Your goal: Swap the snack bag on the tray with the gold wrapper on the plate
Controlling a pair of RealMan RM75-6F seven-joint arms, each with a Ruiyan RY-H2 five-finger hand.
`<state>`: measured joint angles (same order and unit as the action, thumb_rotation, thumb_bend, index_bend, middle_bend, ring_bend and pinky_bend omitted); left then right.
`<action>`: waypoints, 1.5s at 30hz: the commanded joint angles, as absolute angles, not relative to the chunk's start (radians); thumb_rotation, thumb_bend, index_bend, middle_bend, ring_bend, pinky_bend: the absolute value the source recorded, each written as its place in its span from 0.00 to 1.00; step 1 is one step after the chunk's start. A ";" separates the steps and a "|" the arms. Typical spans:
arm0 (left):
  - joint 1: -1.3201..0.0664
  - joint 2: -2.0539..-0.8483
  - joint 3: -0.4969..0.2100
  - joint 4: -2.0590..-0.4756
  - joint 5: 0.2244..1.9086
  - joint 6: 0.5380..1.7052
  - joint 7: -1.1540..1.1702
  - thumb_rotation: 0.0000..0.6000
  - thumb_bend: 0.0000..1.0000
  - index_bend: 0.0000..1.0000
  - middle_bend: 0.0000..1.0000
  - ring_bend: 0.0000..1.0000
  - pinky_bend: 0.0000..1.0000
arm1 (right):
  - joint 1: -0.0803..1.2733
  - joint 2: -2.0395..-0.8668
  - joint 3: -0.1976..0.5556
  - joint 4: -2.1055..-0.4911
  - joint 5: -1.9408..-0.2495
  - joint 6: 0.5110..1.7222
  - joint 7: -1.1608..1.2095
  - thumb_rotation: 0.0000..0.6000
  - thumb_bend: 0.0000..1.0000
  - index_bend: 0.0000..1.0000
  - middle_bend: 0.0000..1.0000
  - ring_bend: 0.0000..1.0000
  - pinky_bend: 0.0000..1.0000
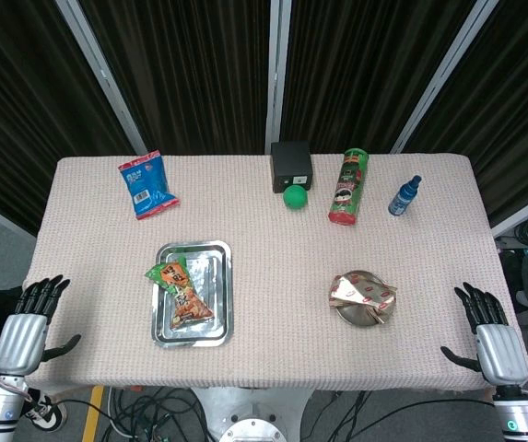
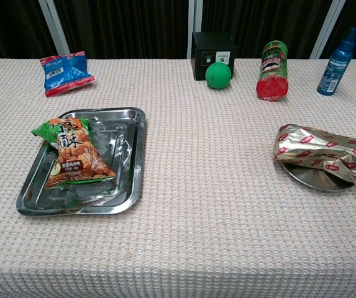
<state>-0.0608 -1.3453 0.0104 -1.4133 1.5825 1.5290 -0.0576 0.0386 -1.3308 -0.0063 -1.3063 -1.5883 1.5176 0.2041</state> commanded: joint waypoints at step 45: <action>-0.583 -1.585 -0.031 -1.221 1.704 1.043 0.023 1.00 0.21 0.23 0.20 0.00 0.07 | 0.056 -1.275 0.050 -1.336 -1.530 1.509 0.237 1.00 0.00 0.00 0.00 0.00 0.00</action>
<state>-0.5770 -1.5776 -0.0344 -1.2286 1.7016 1.0421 0.0242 0.0559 -1.2738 0.0501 -1.3373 -1.5307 1.5106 0.2354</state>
